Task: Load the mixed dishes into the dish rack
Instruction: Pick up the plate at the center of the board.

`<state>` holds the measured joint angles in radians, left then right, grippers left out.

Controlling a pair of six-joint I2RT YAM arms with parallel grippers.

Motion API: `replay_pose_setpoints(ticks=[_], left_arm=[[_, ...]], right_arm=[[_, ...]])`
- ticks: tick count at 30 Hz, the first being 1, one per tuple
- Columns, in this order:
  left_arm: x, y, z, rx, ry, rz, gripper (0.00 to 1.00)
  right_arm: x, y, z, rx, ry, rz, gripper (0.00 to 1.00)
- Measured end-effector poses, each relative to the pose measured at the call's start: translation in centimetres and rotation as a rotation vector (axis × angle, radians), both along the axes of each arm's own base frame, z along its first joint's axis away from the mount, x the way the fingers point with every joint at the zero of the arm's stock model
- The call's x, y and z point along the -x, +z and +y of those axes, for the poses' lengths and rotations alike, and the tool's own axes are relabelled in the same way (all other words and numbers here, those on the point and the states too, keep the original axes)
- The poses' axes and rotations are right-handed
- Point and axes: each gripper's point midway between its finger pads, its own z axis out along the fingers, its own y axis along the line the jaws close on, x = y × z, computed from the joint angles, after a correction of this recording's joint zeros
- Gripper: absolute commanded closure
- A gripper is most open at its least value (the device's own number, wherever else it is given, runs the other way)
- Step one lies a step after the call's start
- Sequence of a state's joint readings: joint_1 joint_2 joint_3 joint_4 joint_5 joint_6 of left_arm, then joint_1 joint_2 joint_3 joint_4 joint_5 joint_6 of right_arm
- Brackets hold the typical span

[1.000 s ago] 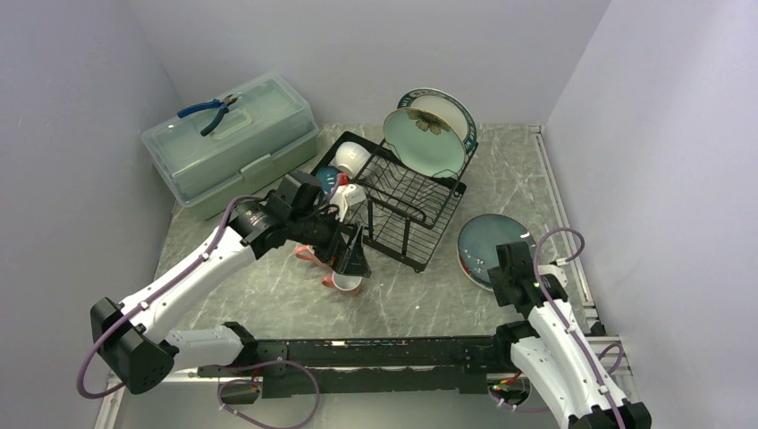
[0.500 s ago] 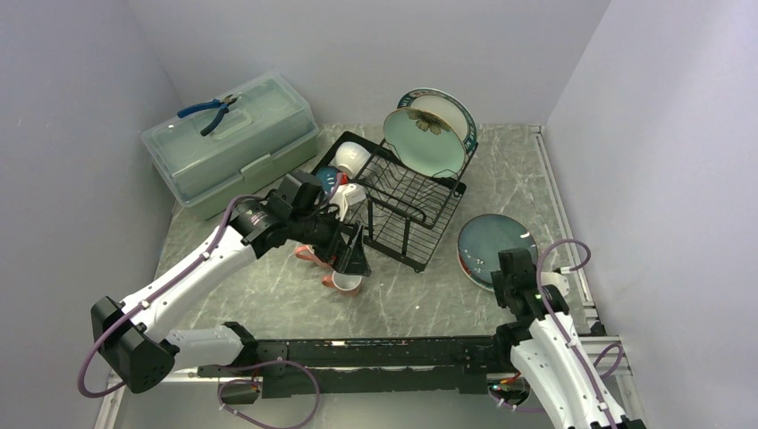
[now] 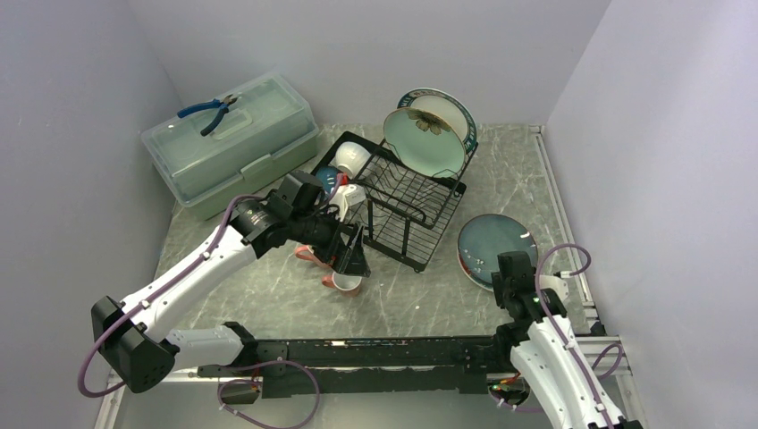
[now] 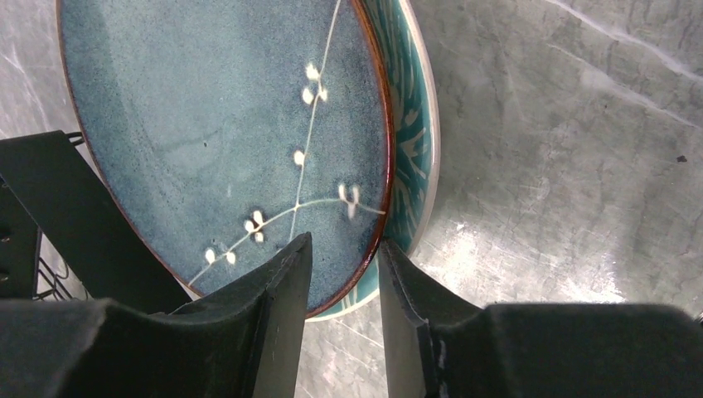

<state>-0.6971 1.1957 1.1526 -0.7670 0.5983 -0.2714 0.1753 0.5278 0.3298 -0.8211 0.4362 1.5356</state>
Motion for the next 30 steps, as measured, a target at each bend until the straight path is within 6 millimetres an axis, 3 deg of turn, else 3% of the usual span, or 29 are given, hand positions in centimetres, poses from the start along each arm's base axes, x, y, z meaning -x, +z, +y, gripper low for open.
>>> replay_pose_setpoints(ticks=[16, 26, 30], left_arm=[[-0.2, -0.1, 0.1, -0.010, 0.007, -0.009, 0.01], [-0.4, -0.5, 0.0, -0.018, 0.007, 0.001, 0.01], [-0.4, -0.4, 0.0, -0.020, 0.008, 0.001, 0.01]], right_arm=[[-1.2, -0.7, -0.1, -0.020, -0.041, -0.067, 0.66], [-1.7, -1.5, -0.4, -0.055, -0.109, -0.129, 0.98], [-1.8, -1.2, -0.6, -0.062, -0.134, -0.153, 1.00]])
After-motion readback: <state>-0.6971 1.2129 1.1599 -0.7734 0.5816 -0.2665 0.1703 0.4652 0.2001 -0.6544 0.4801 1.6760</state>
